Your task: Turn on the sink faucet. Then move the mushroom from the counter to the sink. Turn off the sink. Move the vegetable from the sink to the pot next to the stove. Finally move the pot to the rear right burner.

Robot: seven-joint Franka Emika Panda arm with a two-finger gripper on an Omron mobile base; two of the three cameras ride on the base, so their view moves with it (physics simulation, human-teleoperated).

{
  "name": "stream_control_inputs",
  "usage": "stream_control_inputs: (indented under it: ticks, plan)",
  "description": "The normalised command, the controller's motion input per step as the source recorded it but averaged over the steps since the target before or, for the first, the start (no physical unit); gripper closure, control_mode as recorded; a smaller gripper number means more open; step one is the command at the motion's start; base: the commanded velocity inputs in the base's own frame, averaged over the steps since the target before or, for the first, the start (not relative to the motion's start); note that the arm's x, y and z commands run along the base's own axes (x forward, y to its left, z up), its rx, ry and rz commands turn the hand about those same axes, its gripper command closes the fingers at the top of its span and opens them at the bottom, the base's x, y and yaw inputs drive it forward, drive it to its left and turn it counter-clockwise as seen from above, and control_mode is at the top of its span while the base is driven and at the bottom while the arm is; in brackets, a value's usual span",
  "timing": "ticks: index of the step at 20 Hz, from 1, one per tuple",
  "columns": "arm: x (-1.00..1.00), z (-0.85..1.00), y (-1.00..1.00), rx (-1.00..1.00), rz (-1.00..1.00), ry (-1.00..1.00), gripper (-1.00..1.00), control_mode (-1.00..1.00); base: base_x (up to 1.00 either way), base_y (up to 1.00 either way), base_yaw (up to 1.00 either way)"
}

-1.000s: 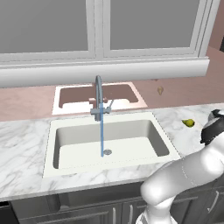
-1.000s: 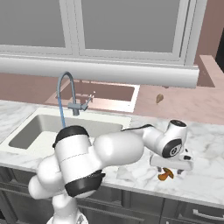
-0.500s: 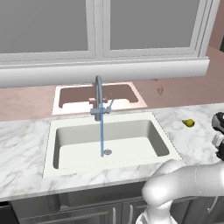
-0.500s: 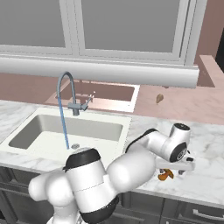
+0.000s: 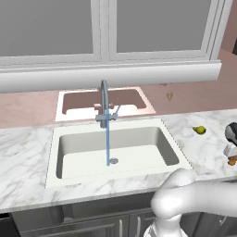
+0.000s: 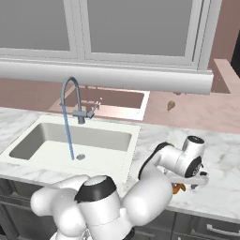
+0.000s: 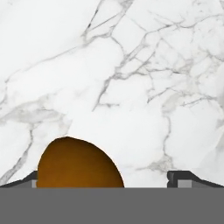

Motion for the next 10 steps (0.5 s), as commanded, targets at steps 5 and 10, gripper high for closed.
stream_control_inputs:
  ticks: [5, 10]
  plan:
    - [0.00, -0.20, 0.00, 0.00, 0.00, 0.00, 1.00, -1.00, 0.00, 0.00, 0.00]
    - [0.00, -0.05, 0.01, 0.00, 0.00, -0.01, 1.00, -1.00, 0.00, 0.00, 0.00]
